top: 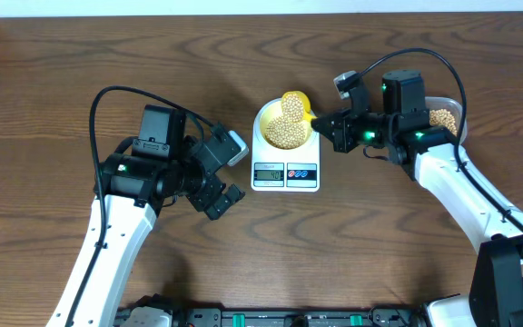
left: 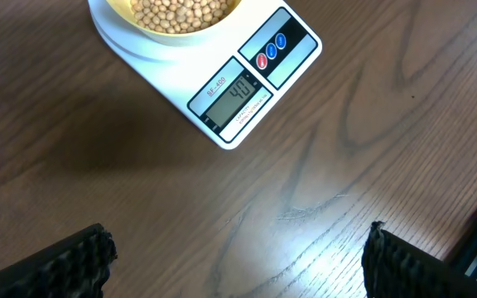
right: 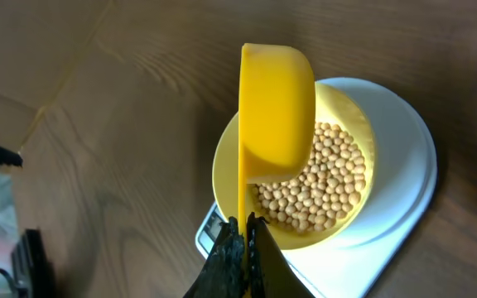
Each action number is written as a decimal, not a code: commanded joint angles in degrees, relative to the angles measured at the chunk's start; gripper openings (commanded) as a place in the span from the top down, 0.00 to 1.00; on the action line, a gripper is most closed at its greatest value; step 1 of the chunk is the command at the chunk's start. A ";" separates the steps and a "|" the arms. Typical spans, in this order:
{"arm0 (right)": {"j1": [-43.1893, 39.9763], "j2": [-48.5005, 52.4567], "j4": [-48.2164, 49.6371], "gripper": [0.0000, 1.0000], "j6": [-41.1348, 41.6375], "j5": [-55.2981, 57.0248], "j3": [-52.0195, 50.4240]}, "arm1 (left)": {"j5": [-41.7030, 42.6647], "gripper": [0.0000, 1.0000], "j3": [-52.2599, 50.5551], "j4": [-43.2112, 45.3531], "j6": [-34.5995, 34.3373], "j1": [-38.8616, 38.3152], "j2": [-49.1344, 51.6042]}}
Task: Scoop item into bowl and weigh 50g on scale
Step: 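Carry the scoop over the bowl and pour soybeans in with the right gripper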
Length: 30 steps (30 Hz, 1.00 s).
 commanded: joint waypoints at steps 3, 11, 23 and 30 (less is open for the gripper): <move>1.84 0.22 0.15 0.99 -9.27 3.91 0.07 | 0.09 0.02 1.05 -0.11 0.96 0.31 -0.17; 2.38 0.22 0.15 0.99 -10.64 7.87 0.07 | 0.09 0.02 1.05 -0.11 0.96 0.31 -0.17; 2.38 0.22 0.15 0.99 -10.56 7.85 0.07 | 0.09 0.02 1.05 -0.11 0.96 0.31 -0.17; 2.38 0.22 0.15 0.99 -8.39 7.39 0.07 | 0.09 0.02 1.05 -0.11 0.96 0.31 -0.17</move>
